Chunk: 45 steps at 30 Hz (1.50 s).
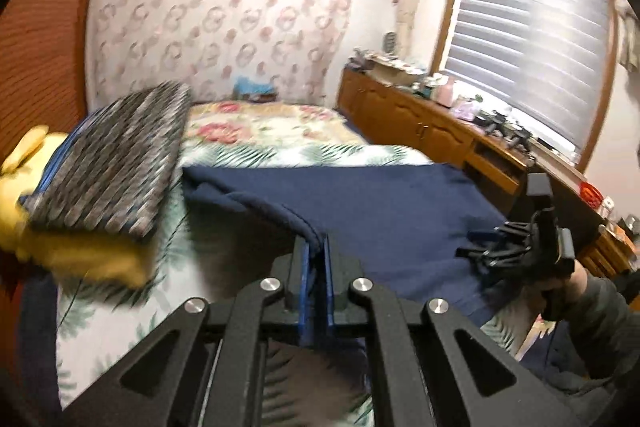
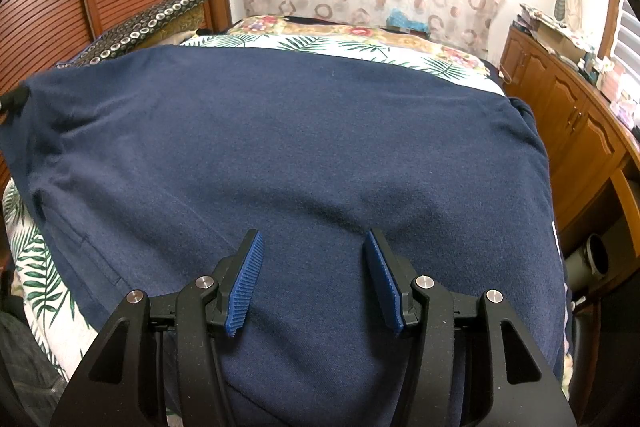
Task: Fold small clothes
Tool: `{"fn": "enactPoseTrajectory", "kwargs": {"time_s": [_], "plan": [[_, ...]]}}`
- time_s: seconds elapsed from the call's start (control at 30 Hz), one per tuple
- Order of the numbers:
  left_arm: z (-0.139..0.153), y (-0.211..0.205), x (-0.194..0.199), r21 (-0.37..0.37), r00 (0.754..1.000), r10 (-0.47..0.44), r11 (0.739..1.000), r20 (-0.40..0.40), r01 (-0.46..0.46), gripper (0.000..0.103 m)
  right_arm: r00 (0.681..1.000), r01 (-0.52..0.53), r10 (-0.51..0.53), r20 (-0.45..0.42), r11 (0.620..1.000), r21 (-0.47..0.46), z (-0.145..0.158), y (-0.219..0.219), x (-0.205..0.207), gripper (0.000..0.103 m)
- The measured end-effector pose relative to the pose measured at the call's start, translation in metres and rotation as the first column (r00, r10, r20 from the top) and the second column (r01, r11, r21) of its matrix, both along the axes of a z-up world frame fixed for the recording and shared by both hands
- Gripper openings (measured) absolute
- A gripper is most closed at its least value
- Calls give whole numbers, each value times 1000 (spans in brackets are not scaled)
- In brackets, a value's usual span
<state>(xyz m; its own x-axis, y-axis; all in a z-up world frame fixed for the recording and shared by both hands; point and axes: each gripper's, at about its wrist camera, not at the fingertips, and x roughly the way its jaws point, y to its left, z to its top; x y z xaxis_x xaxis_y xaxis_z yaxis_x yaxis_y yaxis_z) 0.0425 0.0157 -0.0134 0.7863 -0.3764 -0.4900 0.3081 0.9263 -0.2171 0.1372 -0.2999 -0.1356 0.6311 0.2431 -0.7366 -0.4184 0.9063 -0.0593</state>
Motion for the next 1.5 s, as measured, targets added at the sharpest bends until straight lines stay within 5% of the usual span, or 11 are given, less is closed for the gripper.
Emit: {"fn": "enactPoseTrajectory", "kwargs": {"time_s": [0.4,0.57,0.77,0.93,1.5], "plan": [[50,-102,37,31,970,-232,973,71,231,3,993,55,-62,101,996,71,46,-36,-34,54],[38,-124,47,71,961,-276,958,-15,277,11,992,50,-60,112,994,94,52,-36,-41,54],[20,-122,44,111,970,-238,964,-56,243,40,995,28,-37,94,995,97,45,-27,-38,54],[11,-102,42,112,981,-184,975,-63,190,51,997,-1,-7,82,995,101,42,-13,-31,54],[-25,-46,21,112,995,-23,993,-95,33,53,980,-193,193,50,981,0,20,72,-30,54]]}}
